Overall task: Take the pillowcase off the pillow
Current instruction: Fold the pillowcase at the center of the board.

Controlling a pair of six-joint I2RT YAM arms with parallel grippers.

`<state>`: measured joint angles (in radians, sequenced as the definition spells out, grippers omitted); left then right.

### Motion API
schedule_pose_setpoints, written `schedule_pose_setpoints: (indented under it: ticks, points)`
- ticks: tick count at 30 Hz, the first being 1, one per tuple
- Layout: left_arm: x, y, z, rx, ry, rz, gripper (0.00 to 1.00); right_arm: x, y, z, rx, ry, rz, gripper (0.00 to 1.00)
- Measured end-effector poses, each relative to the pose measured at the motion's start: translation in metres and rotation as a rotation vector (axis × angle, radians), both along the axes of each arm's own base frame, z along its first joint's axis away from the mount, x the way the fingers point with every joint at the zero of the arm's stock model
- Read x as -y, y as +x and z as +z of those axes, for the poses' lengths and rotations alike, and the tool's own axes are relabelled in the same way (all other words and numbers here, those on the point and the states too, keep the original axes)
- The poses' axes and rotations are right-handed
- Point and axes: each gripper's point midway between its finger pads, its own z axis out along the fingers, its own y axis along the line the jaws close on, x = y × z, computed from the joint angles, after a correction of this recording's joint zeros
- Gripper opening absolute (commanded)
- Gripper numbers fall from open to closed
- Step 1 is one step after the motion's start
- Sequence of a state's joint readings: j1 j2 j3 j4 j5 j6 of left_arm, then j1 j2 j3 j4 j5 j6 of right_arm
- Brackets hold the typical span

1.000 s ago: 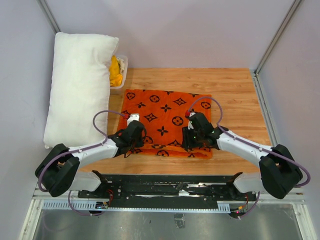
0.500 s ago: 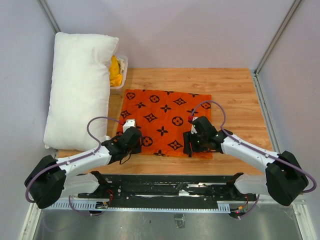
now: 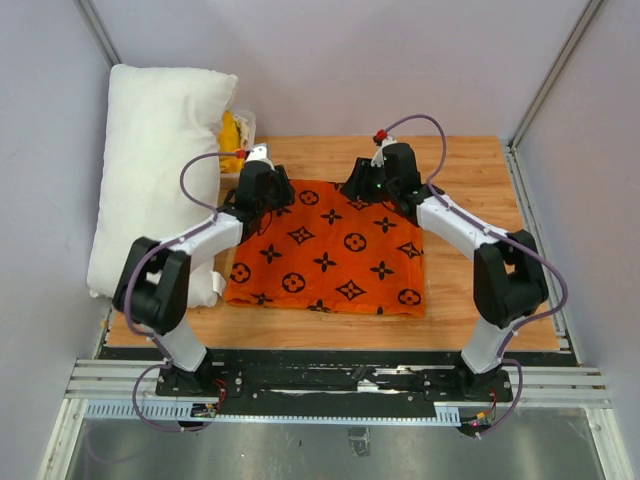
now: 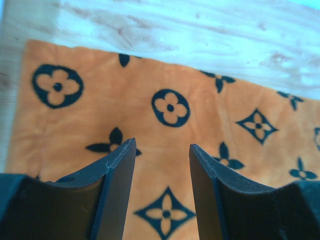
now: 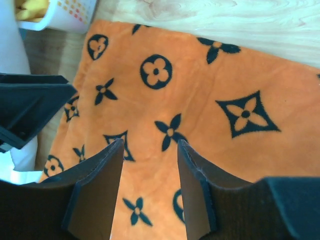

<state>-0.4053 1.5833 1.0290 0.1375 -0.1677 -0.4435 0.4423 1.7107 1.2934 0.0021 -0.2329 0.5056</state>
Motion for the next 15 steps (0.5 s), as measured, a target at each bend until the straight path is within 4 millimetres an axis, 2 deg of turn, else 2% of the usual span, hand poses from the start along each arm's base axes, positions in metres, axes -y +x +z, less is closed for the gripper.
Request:
schedule_pose_setpoints:
  ticks: [3, 5, 7, 10, 15]
  points:
    - [0.005, 0.024, -0.046, -0.057, 0.008, -0.028, 0.47, -0.006, 0.020, -0.030, -0.032, 0.061, 0.006, 0.44]
    - [0.008, 0.030, -0.074, -0.104, 0.000, -0.045, 0.46, -0.005, 0.031, -0.055, -0.075, 0.102, 0.003, 0.44]
    - [0.001, 0.038, -0.102, -0.150, -0.023, -0.033, 0.46, 0.007, 0.041, -0.092, -0.141, 0.148, -0.020, 0.44]
    - [-0.021, 0.044, -0.128, -0.200, -0.055, 0.022, 0.46, 0.037, 0.041, -0.141, -0.249, 0.184, -0.084, 0.45]
    - [-0.034, 0.055, -0.125, -0.176, -0.122, 0.063, 0.47, 0.087, 0.058, -0.141, -0.248, 0.286, -0.166, 0.49]
